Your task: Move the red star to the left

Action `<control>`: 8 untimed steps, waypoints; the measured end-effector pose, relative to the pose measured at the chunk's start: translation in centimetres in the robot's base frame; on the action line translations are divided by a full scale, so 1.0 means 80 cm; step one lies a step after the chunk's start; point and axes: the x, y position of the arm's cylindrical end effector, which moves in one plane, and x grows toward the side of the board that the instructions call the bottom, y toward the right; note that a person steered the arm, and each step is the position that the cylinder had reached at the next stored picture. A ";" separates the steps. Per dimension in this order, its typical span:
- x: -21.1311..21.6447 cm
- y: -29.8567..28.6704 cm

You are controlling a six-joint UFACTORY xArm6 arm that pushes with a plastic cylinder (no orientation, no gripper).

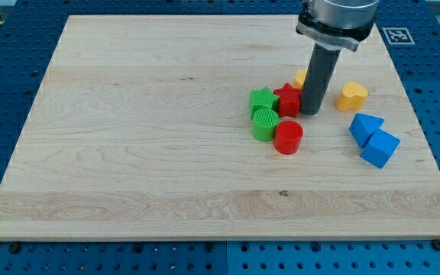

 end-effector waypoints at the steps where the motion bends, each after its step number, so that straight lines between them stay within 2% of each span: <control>1: -0.009 0.021; 2: -0.014 0.029; 4: -0.015 -0.007; 6: 0.015 -0.007; 8: 0.008 0.024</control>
